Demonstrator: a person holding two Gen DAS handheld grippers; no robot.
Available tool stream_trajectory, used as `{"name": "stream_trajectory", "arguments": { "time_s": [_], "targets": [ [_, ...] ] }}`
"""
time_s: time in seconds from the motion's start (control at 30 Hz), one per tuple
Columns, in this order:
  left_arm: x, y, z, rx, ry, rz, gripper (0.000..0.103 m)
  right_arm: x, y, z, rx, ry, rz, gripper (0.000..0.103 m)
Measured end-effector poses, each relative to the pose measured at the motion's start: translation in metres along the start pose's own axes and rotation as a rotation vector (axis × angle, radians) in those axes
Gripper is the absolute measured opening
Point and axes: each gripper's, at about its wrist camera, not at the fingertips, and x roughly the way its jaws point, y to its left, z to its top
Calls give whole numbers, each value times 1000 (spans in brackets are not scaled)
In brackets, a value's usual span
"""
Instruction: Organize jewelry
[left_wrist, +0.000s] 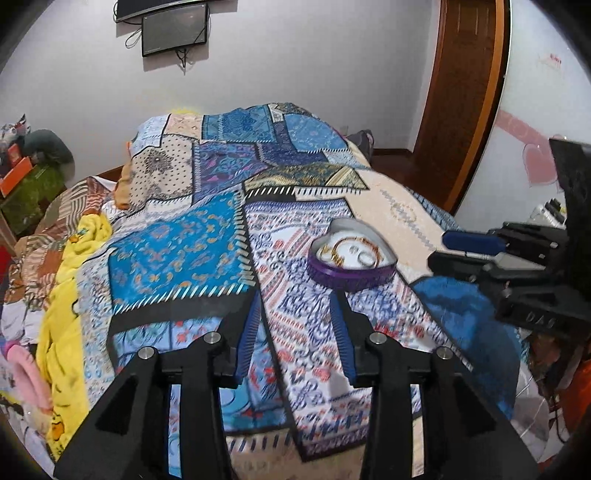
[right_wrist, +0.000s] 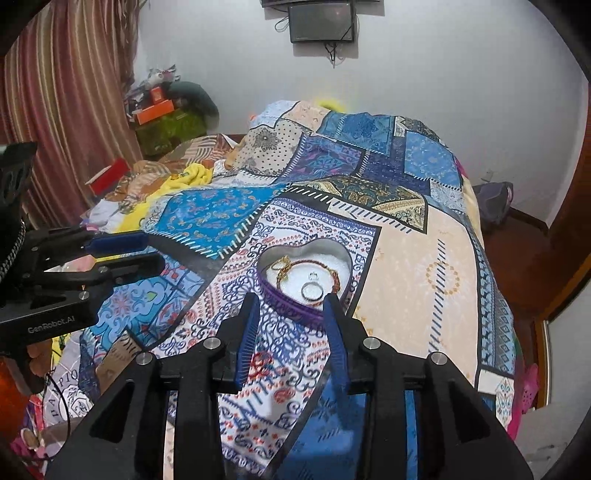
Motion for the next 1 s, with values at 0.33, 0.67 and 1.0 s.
{"name": "stream_trajectory", "arguments": {
  "time_s": [0.33,0.67,1.0],
  "targets": [
    [16,2,-30,-6,82,-2,40,21,9,-29,-4,96,7,32],
    [49,-14,-35,1,139,-84,40,41,5,-50,11,181,15,32],
    [73,-28,-38,8,175,-167,29,46,5,-46,-2,181,50,32]
  ]
}}
